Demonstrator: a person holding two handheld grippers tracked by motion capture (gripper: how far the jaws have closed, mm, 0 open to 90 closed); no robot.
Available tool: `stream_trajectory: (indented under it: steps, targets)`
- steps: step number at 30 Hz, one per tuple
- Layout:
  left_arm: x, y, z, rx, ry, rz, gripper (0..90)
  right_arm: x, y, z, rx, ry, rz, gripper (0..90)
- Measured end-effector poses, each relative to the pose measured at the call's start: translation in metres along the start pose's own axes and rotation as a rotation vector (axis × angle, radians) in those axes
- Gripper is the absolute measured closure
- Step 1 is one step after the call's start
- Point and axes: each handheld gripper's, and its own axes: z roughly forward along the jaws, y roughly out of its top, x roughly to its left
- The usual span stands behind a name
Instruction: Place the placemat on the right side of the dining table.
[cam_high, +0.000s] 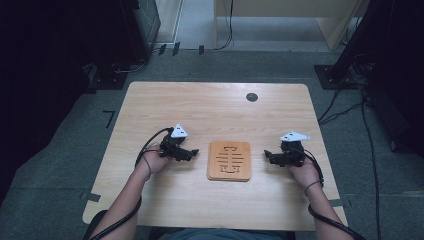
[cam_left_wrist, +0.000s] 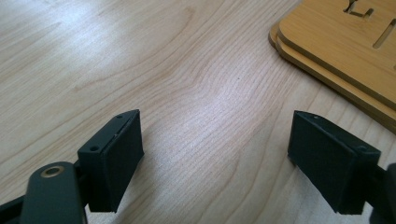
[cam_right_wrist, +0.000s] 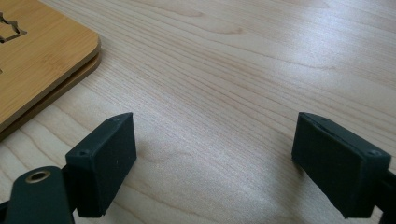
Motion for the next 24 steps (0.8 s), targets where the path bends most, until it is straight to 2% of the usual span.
stream_trajectory:
  steps: [4, 6, 9, 12, 13, 14, 15, 16, 18, 24]
  targets:
    - [0.001, -0.001, 0.0, -0.015, -0.003, -0.008, 16.3, 0.0, 0.0, 0.0, 0.001, -0.001, 0.003, 13.4]
    - [0.003, -0.002, -0.001, -0.024, -0.017, -0.038, 16.3, 0.0, 0.0, 0.0, 0.0, -0.002, 0.003, 13.4]
    - [0.006, -0.001, 0.0, -0.049, -0.032, -0.11, 16.3, 0.0, 0.0, 0.0, 0.001, -0.007, 0.004, 13.3]
    - [0.005, 0.0, 0.001, -0.049, -0.02, -0.125, 16.3, 0.001, 0.001, 0.001, 0.001, -0.009, 0.008, 13.2]
    - [0.002, 0.001, 0.002, -0.04, -0.001, -0.105, 16.3, 0.001, 0.002, 0.002, 0.002, -0.012, 0.008, 11.9]
    - [0.002, 0.001, 0.002, -0.04, -0.001, -0.105, 16.3, 0.001, 0.002, 0.003, 0.002, -0.011, 0.008, 11.4]
    - [-0.002, 0.002, 0.003, -0.026, 0.028, -0.076, 16.3, 0.002, 0.002, 0.003, 0.004, -0.014, 0.011, 11.0]
    - [-0.002, 0.002, 0.003, -0.026, 0.028, -0.076, 16.2, 0.002, 0.002, 0.003, 0.004, -0.014, 0.011, 11.0]
    - [-0.005, 0.003, 0.005, -0.014, 0.054, -0.046, 15.4, 0.003, 0.004, 0.005, 0.005, -0.025, 0.02, 10.1]
    - [-0.006, 0.004, 0.006, -0.008, 0.047, -0.042, 12.8, 0.004, 0.005, 0.006, 0.009, -0.028, 0.027, 10.1]
